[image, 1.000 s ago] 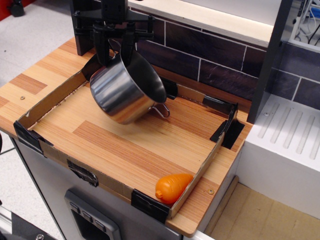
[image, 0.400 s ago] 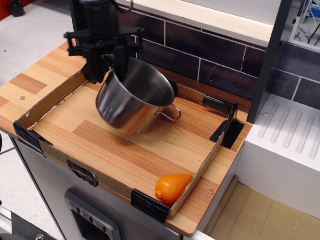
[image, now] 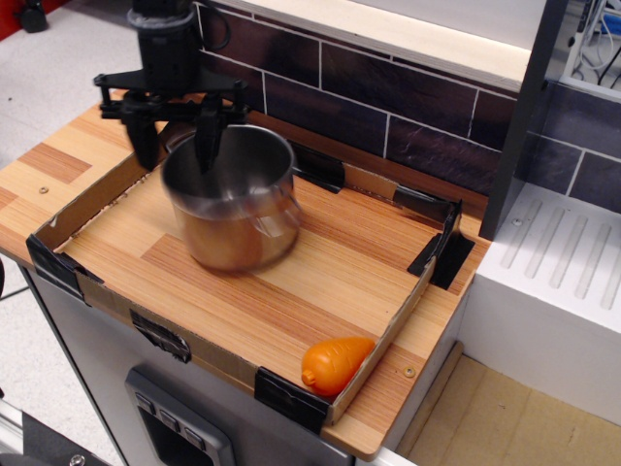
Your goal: Upright metal pot
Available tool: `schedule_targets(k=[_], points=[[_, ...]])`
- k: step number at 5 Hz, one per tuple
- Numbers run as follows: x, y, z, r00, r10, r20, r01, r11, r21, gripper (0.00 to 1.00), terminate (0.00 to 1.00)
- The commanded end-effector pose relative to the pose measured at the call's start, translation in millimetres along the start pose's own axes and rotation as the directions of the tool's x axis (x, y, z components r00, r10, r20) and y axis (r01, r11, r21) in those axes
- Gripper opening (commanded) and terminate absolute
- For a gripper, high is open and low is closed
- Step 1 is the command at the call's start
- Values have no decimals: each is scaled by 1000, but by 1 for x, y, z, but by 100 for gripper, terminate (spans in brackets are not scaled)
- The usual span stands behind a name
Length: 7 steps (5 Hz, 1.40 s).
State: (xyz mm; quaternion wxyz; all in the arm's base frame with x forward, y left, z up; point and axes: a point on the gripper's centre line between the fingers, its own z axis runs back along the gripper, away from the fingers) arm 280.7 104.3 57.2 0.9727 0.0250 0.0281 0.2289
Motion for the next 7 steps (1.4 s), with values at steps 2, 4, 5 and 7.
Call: schedule_targets(k=[2, 4, 5, 7], points=[[7, -3, 15, 991, 23, 135, -39, 992, 120, 100, 0], [8, -17, 49, 991, 73, 110, -81, 994, 68, 100, 0], [4, -25, 95, 986, 120, 111, -120, 993, -9, 100, 0], [4, -29, 126, 988, 122, 98, -120, 992, -25, 100, 100]])
